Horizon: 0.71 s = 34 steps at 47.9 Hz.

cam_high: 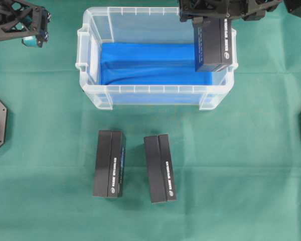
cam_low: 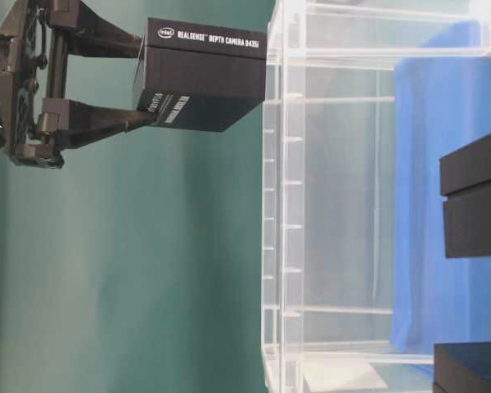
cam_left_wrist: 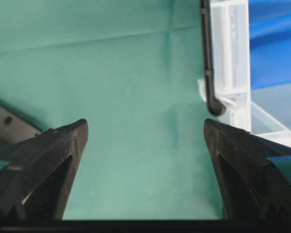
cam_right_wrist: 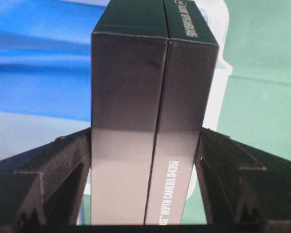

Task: Take out the box from the case.
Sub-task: 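Lift the right box up out of the case with the right gripper, then carry the box forward and set it on the cloth right of the middle box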

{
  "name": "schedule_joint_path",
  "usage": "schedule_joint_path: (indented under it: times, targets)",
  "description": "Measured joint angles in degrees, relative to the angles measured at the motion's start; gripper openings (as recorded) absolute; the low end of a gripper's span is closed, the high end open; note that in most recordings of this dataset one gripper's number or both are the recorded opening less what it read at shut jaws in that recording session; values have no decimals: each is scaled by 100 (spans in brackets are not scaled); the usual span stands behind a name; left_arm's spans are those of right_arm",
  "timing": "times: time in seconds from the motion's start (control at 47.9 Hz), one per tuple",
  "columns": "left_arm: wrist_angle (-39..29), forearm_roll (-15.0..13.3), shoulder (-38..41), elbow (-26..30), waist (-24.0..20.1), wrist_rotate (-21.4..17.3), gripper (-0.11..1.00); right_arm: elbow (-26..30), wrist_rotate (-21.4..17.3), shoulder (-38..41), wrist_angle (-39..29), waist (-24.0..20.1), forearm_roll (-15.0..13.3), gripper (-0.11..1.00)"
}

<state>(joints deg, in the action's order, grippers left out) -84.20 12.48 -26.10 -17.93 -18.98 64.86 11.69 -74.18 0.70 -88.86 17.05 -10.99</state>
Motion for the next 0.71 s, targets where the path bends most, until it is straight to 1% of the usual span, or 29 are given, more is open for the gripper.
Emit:
schedule_joint_path:
  times: [0.376,0.564,0.71]
  targets:
    - [0,-9,-9,0,0,9,96,149,0,0,-299,-132,35,67]
    - [-9,0,-9,0,0,-9,96,272,-158,0,-457,-448,35,67]
    - [-9,-9,-9,-9,0,-18,96,352,-492,0,-589,-844,26,67]
